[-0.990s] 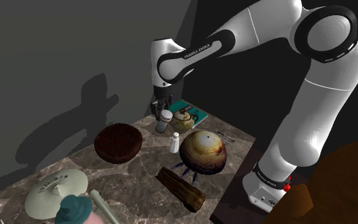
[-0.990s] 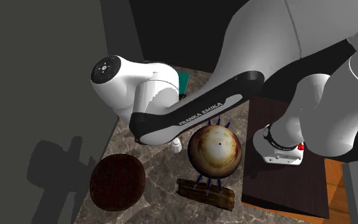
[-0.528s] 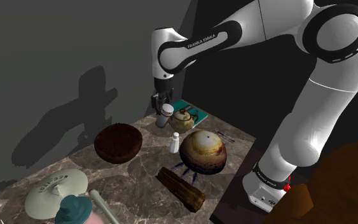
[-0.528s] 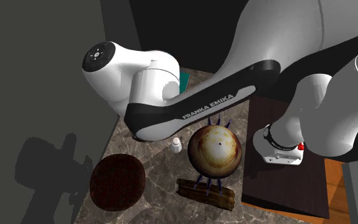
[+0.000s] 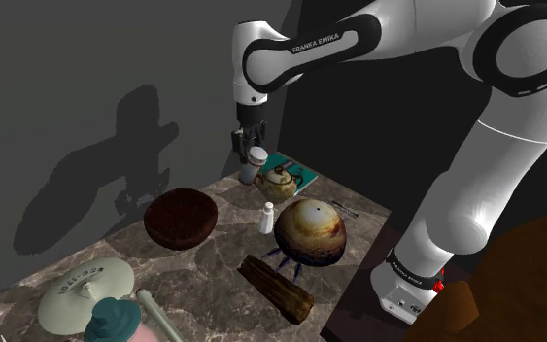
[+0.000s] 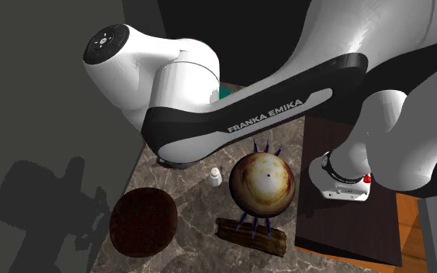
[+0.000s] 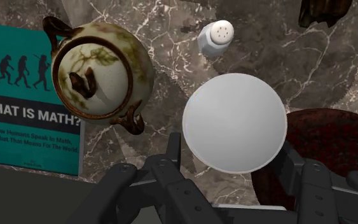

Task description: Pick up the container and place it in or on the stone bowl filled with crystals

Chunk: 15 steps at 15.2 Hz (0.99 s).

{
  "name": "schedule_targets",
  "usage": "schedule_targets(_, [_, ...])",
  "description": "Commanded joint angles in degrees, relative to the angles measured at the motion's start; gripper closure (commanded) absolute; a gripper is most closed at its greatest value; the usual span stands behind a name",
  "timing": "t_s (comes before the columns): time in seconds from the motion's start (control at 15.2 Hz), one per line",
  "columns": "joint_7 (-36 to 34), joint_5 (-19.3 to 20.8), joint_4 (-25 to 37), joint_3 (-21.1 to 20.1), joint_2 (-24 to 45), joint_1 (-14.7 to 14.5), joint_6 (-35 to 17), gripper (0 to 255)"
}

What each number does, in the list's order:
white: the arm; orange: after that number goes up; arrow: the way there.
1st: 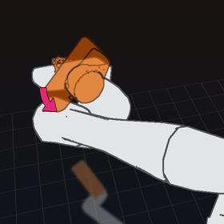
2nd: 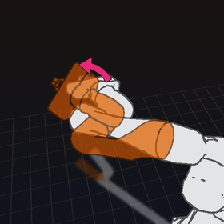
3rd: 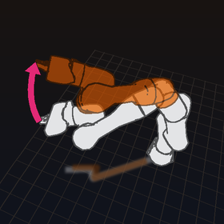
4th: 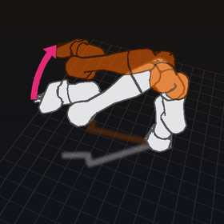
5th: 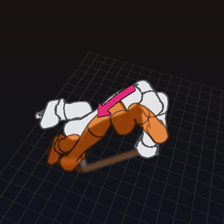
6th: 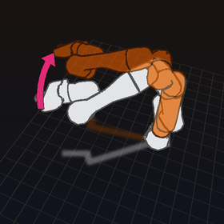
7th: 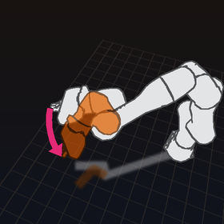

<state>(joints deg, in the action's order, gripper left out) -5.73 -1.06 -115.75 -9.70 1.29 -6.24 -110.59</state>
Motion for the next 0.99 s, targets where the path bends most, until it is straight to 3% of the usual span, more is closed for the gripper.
schedule_targets(0.0, [0.02,-0.05,1.10,0.01,-0.41,0.01,1.51,255])
schedule_targets(0.26, [-1.09,0.05,4.40,-0.50,0.65,-0.51,3.74,255])
schedule_targets(0.92, [-11.71,3.40,31.52,-4.21,18.66,-7.21,13.06,255])
